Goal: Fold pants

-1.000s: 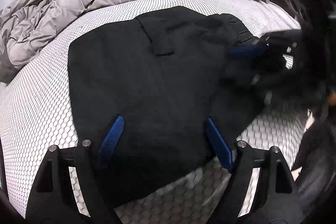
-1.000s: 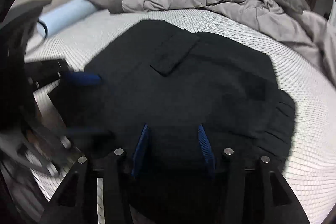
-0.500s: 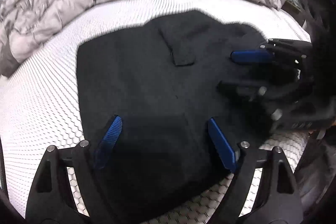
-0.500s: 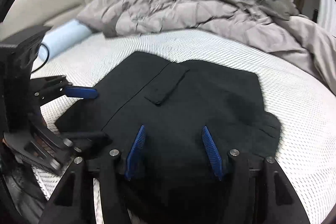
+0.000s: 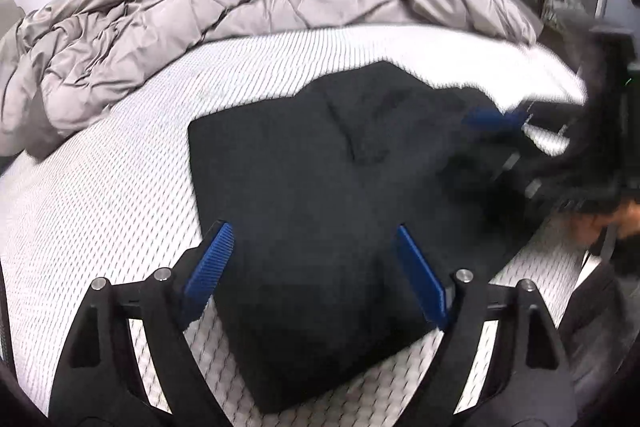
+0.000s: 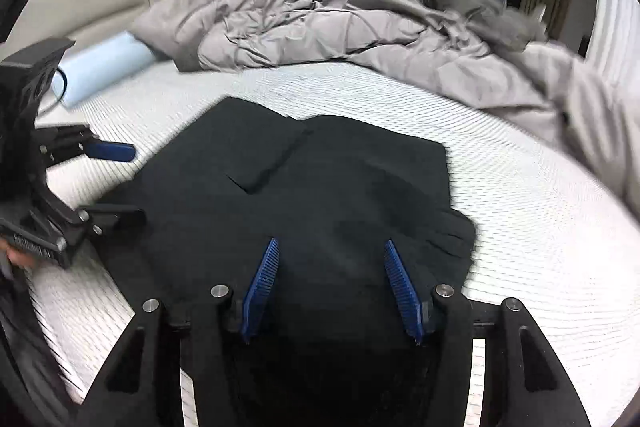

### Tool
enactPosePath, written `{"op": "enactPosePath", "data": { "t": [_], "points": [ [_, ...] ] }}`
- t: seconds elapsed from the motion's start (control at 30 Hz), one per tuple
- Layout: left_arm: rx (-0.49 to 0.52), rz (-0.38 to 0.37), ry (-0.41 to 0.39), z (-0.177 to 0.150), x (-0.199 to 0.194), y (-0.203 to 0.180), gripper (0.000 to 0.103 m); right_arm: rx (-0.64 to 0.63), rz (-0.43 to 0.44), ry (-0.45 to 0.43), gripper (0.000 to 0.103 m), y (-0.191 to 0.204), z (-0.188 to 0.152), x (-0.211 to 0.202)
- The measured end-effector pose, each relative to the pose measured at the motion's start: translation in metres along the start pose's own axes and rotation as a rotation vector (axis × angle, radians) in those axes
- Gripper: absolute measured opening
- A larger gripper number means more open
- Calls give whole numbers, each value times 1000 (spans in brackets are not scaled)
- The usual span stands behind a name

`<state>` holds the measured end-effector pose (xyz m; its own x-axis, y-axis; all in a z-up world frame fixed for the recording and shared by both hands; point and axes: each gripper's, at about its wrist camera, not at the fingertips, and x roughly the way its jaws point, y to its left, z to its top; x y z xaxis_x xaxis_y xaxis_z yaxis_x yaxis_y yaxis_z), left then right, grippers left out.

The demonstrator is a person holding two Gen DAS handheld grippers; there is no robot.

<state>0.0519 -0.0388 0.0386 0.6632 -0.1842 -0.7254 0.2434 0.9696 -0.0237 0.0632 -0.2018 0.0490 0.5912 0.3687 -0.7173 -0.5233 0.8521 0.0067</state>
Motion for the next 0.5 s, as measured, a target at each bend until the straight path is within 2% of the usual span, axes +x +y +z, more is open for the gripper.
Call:
{"op": "enactPosePath", "data": {
  "t": [0.13,0.23,0.27,0.33,0.37,0.4,0.47,0.5],
  "points": [
    [-33,11,91,8,35,3,81,18,34,105,57,12,13,41],
    [-23,-14,103,6,46,6,82,-26,-8,154,56,13,11,46],
    [-26,-19,106,6,45,8,82,-31,-49,158,56,9,9,43],
    [-39,-24,110,-1,40,16,83,-55,-190,155,54,-9,0,32],
    [-45,-27,109,-6,37,19,84,-49,-183,155,48,-15,-4,27],
    [-44,-21,111,-11,34,19,84,-31,-148,142,48,-21,-7,21],
    [-36,6,103,-15,29,17,84,-38,-133,115,48,-21,-9,12],
    [-38,15,92,-15,25,17,79,-47,-133,100,48,-20,-9,8]
  ]
}}
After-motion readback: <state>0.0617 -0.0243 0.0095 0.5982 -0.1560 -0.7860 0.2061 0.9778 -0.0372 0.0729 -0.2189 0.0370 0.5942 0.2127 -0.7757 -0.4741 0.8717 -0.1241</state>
